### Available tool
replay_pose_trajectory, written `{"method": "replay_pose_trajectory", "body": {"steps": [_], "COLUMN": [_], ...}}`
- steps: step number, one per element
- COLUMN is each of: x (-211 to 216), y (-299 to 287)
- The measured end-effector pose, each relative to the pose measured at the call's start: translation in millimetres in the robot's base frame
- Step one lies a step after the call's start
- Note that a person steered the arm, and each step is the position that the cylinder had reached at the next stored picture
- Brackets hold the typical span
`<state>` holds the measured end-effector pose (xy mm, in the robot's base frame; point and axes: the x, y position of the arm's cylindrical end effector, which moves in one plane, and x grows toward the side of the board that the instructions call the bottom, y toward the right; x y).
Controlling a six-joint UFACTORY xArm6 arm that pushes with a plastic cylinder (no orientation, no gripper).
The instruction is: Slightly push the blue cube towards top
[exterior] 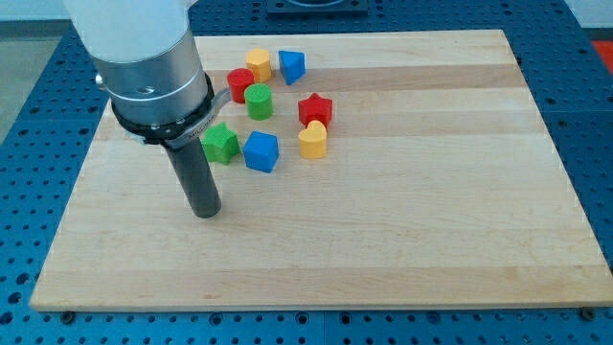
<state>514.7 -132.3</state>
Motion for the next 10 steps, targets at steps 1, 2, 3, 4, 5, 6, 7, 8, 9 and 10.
{"method": "replay_pose_trajectory", "body": {"steps": [1, 2, 3, 4, 5, 6, 7, 8, 9, 10], "x": [0.0, 0.0, -8.8, -54.3, -56.7, -56.8, -57.3, -57.3, -54.6, -65.1], "y": [0.0, -0.1, 19.9, 65.9, 65.9, 65.9, 65.9, 66.4, 94.5, 138.2]}}
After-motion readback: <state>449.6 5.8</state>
